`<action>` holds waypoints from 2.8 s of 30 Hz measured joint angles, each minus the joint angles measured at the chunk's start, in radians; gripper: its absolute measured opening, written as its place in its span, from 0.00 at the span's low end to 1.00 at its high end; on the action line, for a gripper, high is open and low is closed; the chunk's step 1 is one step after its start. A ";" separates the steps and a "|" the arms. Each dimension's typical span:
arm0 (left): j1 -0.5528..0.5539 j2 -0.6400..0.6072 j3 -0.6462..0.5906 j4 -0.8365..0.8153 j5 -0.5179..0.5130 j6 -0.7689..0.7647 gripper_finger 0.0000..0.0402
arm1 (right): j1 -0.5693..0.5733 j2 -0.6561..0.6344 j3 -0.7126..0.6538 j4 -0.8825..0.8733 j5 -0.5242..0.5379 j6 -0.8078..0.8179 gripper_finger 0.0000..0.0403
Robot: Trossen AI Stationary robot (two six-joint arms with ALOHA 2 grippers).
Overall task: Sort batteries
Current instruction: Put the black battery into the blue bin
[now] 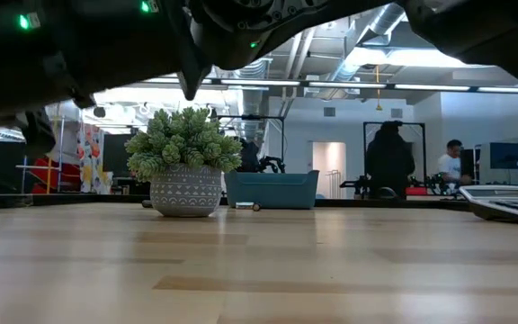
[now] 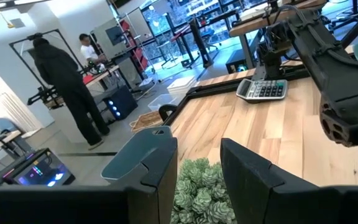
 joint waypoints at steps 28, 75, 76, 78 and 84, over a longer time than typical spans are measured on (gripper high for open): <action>0.000 0.000 0.000 0.000 0.016 -0.009 0.29 | -0.026 0.000 -0.016 -0.195 0.045 -0.001 0.59; 0.000 0.000 0.000 0.000 0.024 -0.011 0.29 | -0.043 0.000 -0.017 -0.170 0.066 -0.061 0.05; 0.000 0.000 0.000 0.000 0.024 -0.011 0.29 | -0.045 0.000 -0.017 -0.170 0.066 -0.061 0.05; 0.000 0.000 0.000 0.000 0.024 -0.011 0.29 | -0.047 0.000 -0.017 -0.170 0.066 -0.061 0.05; -0.001 0.000 0.000 0.000 0.013 -0.005 0.29 | -0.052 -0.007 -0.017 -0.160 0.065 -0.081 0.04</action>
